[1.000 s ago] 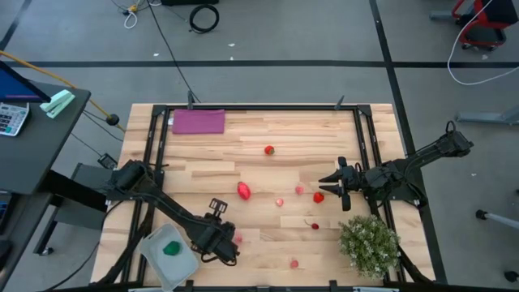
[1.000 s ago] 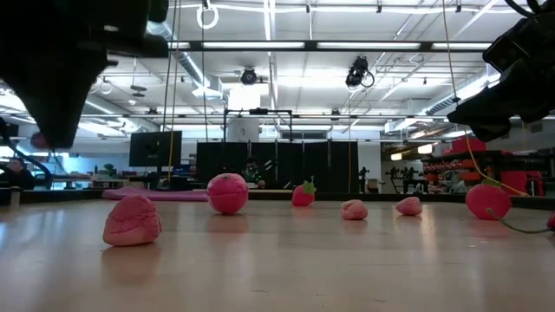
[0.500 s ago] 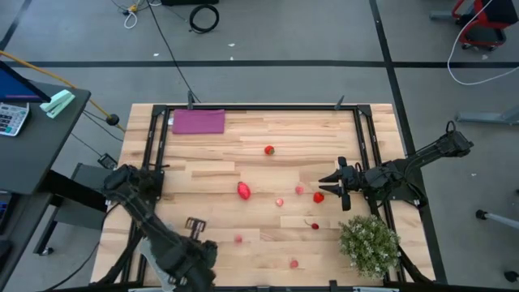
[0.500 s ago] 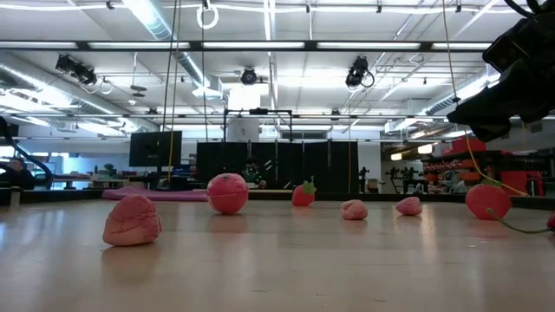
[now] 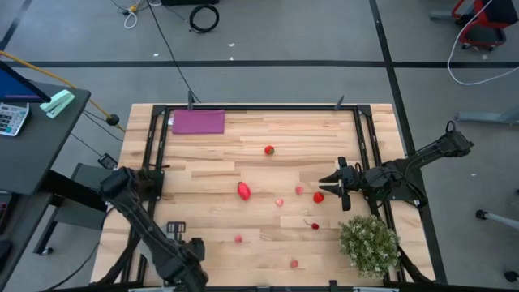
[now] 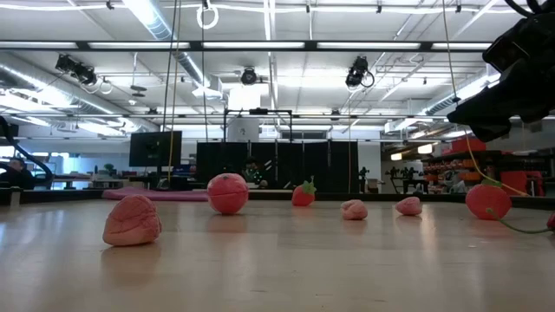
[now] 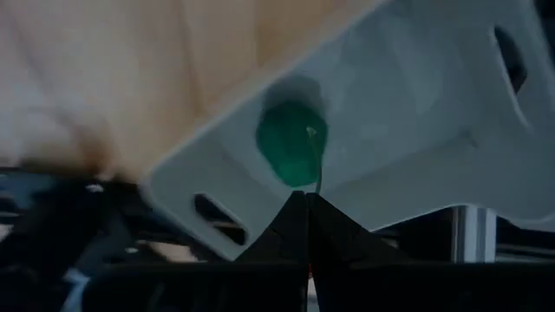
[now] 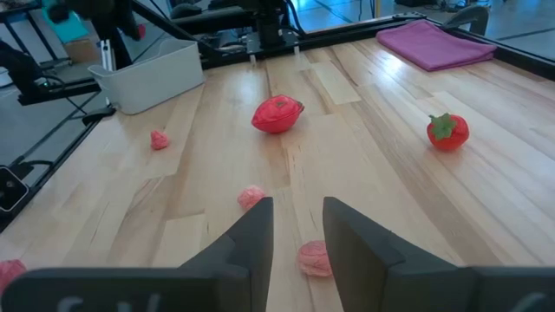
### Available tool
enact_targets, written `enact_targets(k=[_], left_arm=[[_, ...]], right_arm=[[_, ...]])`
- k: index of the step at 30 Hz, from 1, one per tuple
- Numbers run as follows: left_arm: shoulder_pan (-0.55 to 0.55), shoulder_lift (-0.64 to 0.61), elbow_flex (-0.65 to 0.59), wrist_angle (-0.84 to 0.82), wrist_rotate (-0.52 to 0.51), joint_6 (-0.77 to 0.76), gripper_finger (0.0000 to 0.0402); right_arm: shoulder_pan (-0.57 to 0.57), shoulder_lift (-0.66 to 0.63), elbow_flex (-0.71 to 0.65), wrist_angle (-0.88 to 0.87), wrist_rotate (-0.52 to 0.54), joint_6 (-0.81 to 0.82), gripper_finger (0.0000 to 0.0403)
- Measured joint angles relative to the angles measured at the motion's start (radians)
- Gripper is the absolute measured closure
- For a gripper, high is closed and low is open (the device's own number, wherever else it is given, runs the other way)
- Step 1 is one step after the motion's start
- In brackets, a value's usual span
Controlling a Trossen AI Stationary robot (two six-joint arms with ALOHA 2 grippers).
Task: Pick and placing Produce into tupperware
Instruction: Put the red cherry into the gray container, then move the gray container to the center left
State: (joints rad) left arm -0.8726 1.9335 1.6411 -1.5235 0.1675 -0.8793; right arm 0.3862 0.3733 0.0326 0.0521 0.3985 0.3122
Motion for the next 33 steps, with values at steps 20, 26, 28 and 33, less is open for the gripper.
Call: enact_targets(k=[20,26,28,33], left_arm=[[0.03,0.0,-0.175,0.291,0.017,-0.455,0.0323],[0.046,0.0,-0.175,0.365,0.018,-0.593,0.0294],[0.055,0.0,-0.16,0.376,0.022,-0.598,0.0293],[0.086,0.0,0.02,0.131,0.031,-0.633,0.0311]], right_arm=[[0.0,0.0,0.0,0.0,0.0,0.0,0.0292],[0.0,0.0,0.0,0.0,0.0,0.0,0.0293],[0.0,0.0,0.0,0.0,0.0,0.0,0.0292],[0.0,0.0,0.0,0.0,0.0,0.0,0.0293]])
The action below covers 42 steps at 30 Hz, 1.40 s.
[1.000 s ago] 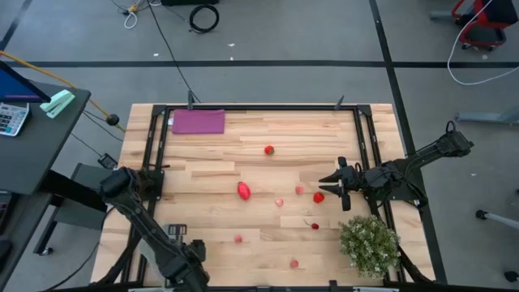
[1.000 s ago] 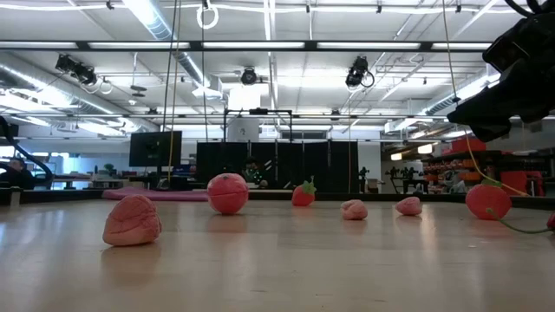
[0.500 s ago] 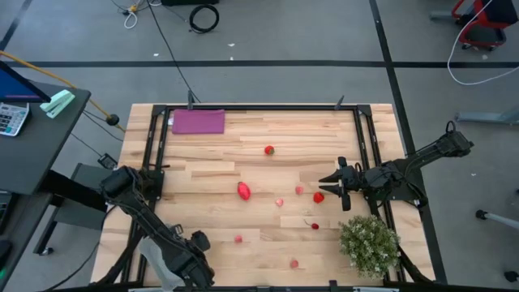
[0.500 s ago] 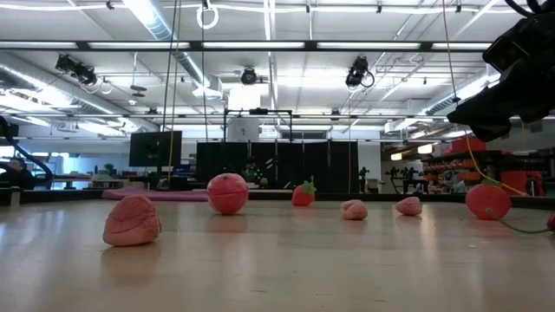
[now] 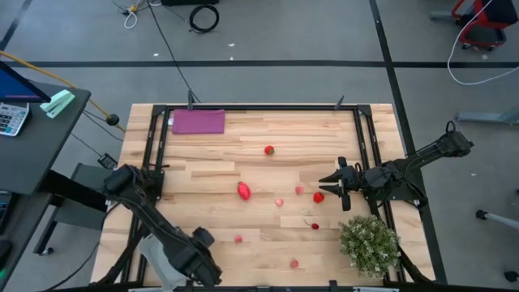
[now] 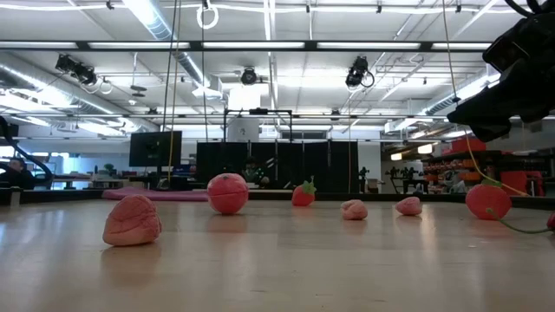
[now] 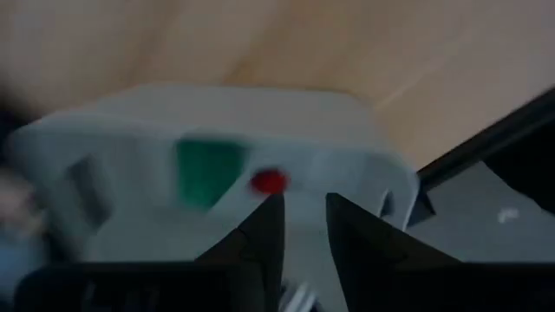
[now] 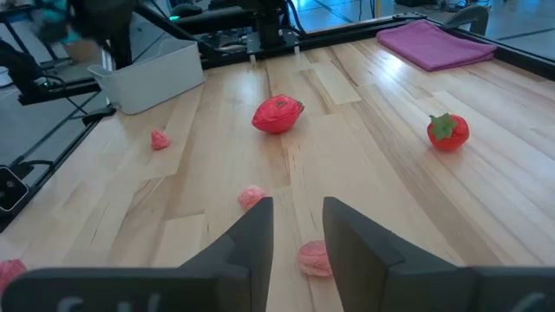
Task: Pick and placing Produce into tupperware
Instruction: Move the gray container to the center left
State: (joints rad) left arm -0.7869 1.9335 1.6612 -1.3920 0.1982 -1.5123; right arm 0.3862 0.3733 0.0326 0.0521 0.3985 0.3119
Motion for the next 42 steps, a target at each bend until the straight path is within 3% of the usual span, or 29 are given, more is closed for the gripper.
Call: enact_targets(k=[3,5,9,13,15,17,21,25,31,35,42], left_arm=[[0.007,-0.003,0.17,-0.172,-0.031,-0.082,0.0327],[0.01,-0.01,0.266,-0.177,-0.126,-0.132,0.0337],[-0.004,-0.023,0.429,-0.161,-0.522,-0.14,0.0357],[-0.011,-0.021,0.501,-0.157,-0.949,0.051,0.0375],[-0.011,-0.022,0.507,-0.132,-1.11,0.149,0.0383],[-0.005,-0.021,0.507,-0.104,-1.198,0.208,0.0388],[0.015,-0.018,0.507,-0.072,-1.216,0.266,0.0393],[0.036,-0.016,0.507,-0.072,-1.217,0.268,0.0388],[0.064,-0.016,0.507,-0.072,-1.218,0.298,0.0385],[0.08,-0.016,0.507,-0.072,-1.218,0.35,0.0394],[0.12,-0.016,0.507,-0.073,-1.215,0.384,0.0381]], right_arm=[[0.0,0.0,0.0,0.0,0.0,0.0,0.0293],[0.0,0.0,0.0,0.0,0.0,0.0,0.0292],[0.0,0.0,0.0,0.0,0.0,0.0,0.0293],[0.0,0.0,0.0,0.005,0.001,0.0,0.0293],[0.0,0.0,0.0,0.018,-0.001,0.004,0.0293],[0.0,0.0,0.0,0.047,-0.003,0.005,0.0293],[0.0,0.0,0.0,0.076,-0.006,-0.013,0.0293],[0.0,0.0,0.0,0.08,-0.055,-0.175,0.0293],[0.0,-0.001,0.005,0.216,-0.111,-0.273,0.0293],[-0.019,0.008,0.065,0.06,-0.116,-0.385,0.0281],[-0.135,0.148,0.286,-0.291,-0.156,-0.386,0.0244]])
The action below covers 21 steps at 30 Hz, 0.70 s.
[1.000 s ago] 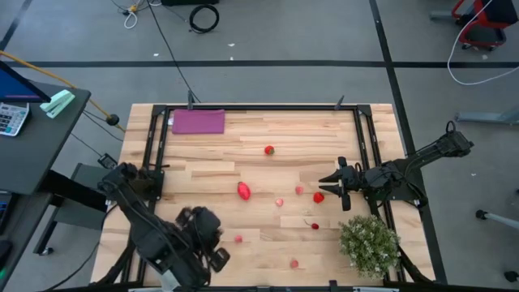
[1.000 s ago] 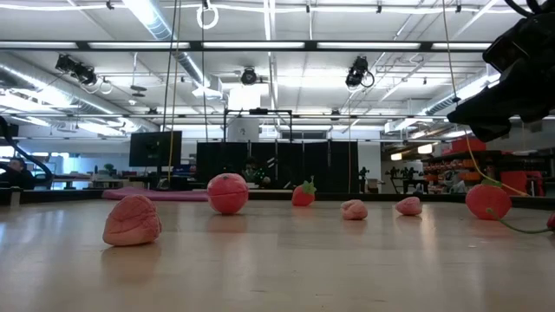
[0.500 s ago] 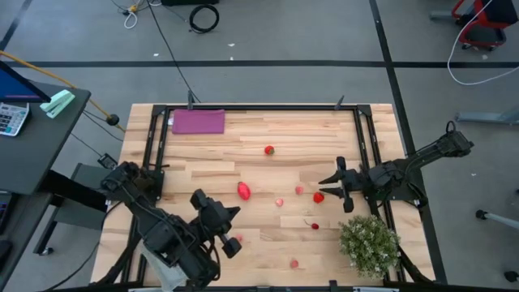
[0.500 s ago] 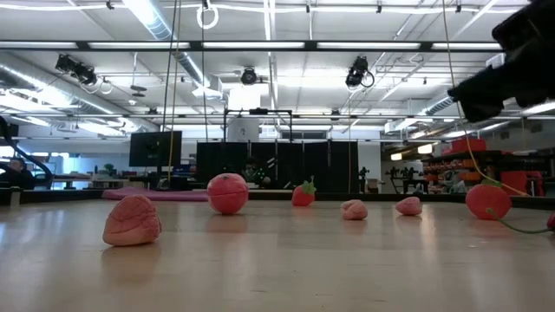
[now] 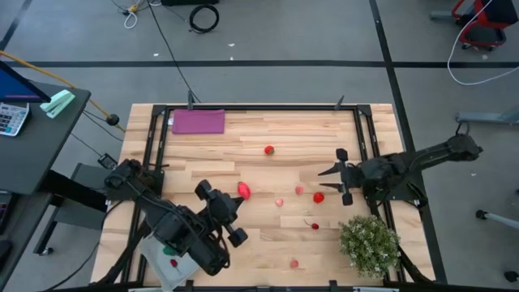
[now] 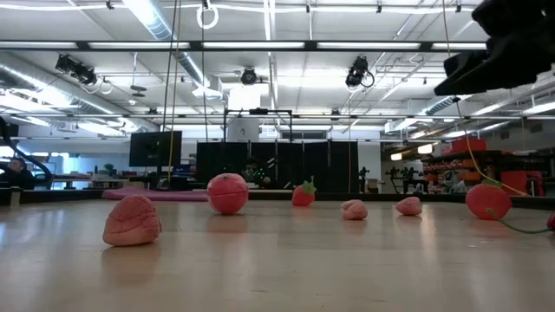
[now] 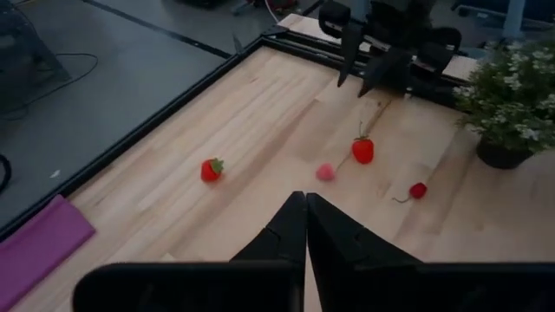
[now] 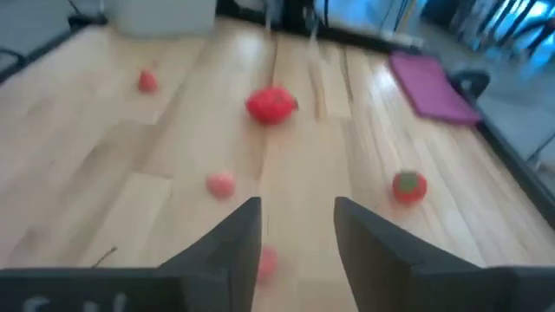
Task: Pick and placing Produce into tupperware
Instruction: Move the gray container to the center left
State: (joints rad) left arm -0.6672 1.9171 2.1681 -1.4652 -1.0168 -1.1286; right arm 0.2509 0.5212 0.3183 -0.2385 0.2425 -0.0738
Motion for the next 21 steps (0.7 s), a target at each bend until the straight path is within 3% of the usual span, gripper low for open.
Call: enact_targets(k=[6,12,21], left_arm=[[0.044,0.0,0.0,-0.037,0.038,0.0,0.0363],[0.091,0.0,0.0,-0.079,0.056,0.0,0.0367],[0.109,0.0,0.0,-0.08,0.15,0.119,0.0386]], right_arm=[[-0.066,0.205,0.116,-0.109,-0.122,0.218,0.023],[-0.065,0.381,0.118,-0.132,-0.146,0.56,0.0234],[-0.065,0.433,0.118,-0.202,-0.186,0.598,0.0238]])
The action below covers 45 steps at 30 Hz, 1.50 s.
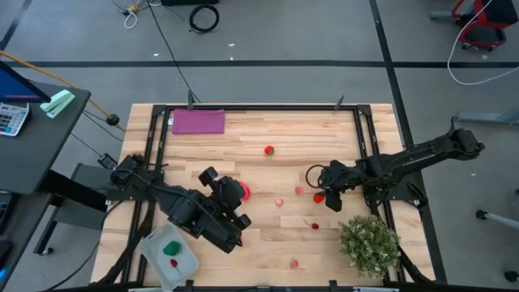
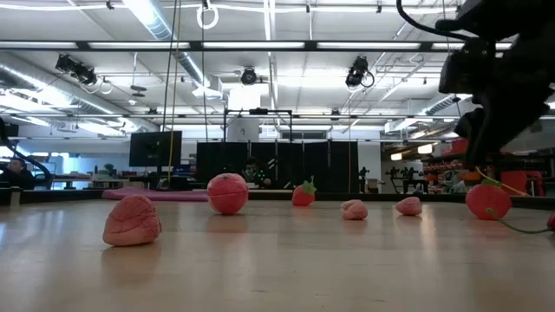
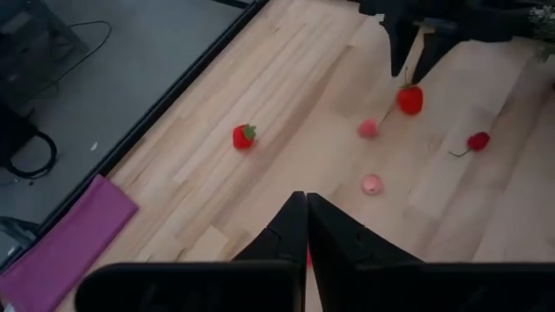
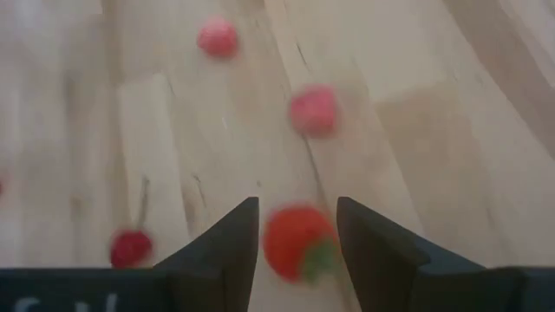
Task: Pick and placing Produce into tupperware
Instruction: Move the gray container to the center left
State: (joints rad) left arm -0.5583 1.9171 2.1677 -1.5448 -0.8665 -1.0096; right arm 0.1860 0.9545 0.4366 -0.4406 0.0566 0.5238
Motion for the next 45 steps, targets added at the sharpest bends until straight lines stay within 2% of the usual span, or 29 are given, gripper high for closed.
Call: enact_targets(k=[4,7,12,22,30,39,45], left_arm=[[-0.006,0.0,0.0,0.0,0.0,0.001,0.039],[-0.009,0.0,0.0,0.004,0.0,0.0,0.0389],[-0.008,0.0,0.0,0.015,0.0,0.0,0.0382],[-0.008,0.0,0.0,0.015,0.0,-0.001,0.0393],[-0.008,0.0,0.0,0.015,0.0,0.0,0.0378],[-0.01,0.0,0.0,0.014,0.004,0.009,0.0394],[-0.016,0.0,0.0,0.013,0.087,0.011,0.0385]], right_arm=[[0.0,0.001,0.0,-0.141,0.0,0.007,0.0239],[0.0,0.001,0.0,-0.183,0.004,-0.031,0.0239],[0.0,0.001,0.0,-0.186,0.051,-0.156,0.0238],[0.001,0.001,0.0,-0.184,0.034,-0.15,0.0237],[0.0,0.007,0.0,-0.17,0.013,-0.116,0.0243],[0.0,0.116,0.0,-0.16,0.001,-0.079,0.0246],[0.0,0.187,0.0,-0.124,0.003,-0.08,0.0246]])
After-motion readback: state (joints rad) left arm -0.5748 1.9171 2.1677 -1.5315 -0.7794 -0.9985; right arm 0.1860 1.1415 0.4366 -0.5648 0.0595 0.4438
